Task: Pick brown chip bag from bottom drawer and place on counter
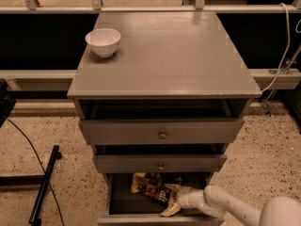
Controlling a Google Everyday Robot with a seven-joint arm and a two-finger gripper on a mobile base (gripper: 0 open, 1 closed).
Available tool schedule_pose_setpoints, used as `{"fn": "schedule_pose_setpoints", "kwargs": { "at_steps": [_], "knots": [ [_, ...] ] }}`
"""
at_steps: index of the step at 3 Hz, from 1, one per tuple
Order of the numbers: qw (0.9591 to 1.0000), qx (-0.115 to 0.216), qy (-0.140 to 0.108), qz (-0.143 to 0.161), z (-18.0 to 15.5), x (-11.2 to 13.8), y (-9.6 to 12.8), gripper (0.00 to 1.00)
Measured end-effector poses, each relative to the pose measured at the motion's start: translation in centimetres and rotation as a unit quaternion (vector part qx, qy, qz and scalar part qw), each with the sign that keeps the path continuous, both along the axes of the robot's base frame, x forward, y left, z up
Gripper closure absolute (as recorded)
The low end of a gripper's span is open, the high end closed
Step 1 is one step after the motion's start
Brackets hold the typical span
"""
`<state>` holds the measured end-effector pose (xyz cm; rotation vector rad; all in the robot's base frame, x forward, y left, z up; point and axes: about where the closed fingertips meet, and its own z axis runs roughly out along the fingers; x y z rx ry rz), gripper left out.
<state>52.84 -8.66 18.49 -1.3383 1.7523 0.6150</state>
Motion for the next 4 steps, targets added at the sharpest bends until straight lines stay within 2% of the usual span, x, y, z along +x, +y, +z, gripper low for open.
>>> {"fn": "schedule_pose_setpoints", "kwargs": {
  "at_steps": [1,2,3,4],
  "knots": [
    [1.0,0.0,0.0,0.0,0.2,0.0,0.0,0.07],
    [1.0,0.0,0.0,0.0,0.5,0.0,0.0,0.0],
    [1.0,0.0,0.0,0.0,0.5,0.0,0.0,0.0],
    [0.9999,0.003,-0.013,0.0,2.3,-0.3,0.5,0.0]
  ]
}}
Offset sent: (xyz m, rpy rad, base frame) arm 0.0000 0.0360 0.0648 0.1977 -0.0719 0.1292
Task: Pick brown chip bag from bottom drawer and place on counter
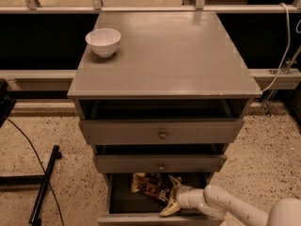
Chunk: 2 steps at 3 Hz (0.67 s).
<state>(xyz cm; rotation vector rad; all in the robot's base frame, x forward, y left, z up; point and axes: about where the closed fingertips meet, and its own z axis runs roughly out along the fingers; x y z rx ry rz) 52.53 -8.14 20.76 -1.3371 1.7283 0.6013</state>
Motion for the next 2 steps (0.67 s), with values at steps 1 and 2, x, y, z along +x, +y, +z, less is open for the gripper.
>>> {"fn": "schedule_pose_setpoints", "kwargs": {
  "at_steps": [1,2],
  "knots": [
    [0.9999,0.001,-0.012,-0.001,1.86,-0.19,0.38,0.0],
    [0.9996,0.001,-0.008,-0.026,1.64,0.73,-0.36,0.0]
  ]
}}
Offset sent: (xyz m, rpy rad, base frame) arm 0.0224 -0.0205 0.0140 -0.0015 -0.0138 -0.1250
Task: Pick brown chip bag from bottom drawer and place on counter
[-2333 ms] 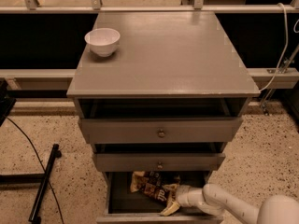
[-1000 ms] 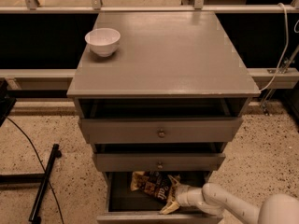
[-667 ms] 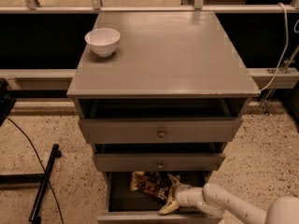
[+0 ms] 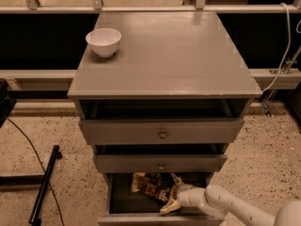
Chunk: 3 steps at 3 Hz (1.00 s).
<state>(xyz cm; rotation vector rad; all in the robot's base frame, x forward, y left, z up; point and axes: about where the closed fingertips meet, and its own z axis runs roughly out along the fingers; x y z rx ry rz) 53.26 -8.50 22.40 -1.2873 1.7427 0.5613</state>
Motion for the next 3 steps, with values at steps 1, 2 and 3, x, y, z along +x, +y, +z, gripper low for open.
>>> {"fn": "schedule_pose_setpoints", "kwargs": {
  "at_steps": [1,2,3],
  "knots": [
    [0.9995,-0.013,-0.005,-0.03,-1.3,1.4,-1.4,0.0],
    [0.9987,-0.027,0.0,-0.044,-2.9,2.4,-1.8,0.0],
    [0.9983,-0.036,0.013,-0.044,-4.8,2.9,-1.4,0.0]
  ]
}}
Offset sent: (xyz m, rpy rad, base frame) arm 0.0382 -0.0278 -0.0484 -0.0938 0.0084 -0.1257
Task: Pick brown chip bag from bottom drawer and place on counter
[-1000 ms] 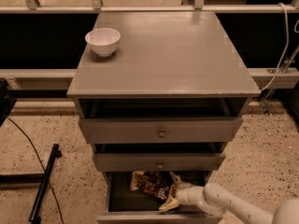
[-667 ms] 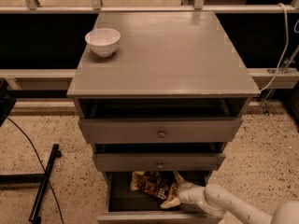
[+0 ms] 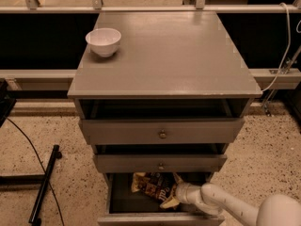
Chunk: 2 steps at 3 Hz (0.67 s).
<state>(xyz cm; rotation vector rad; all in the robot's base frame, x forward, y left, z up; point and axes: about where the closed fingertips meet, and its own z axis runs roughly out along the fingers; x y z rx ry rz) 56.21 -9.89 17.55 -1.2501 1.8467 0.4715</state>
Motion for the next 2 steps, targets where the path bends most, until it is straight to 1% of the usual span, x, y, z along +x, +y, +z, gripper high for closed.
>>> {"fn": "schedule_pose_setpoints", "kwargs": {
  "at_steps": [1,2],
  "knots": [
    [0.9998,0.0,0.017,-0.002,-2.5,0.2,0.3,0.21],
    [0.9997,0.006,0.023,-0.005,-3.6,0.0,0.0,0.44]
  ]
}}
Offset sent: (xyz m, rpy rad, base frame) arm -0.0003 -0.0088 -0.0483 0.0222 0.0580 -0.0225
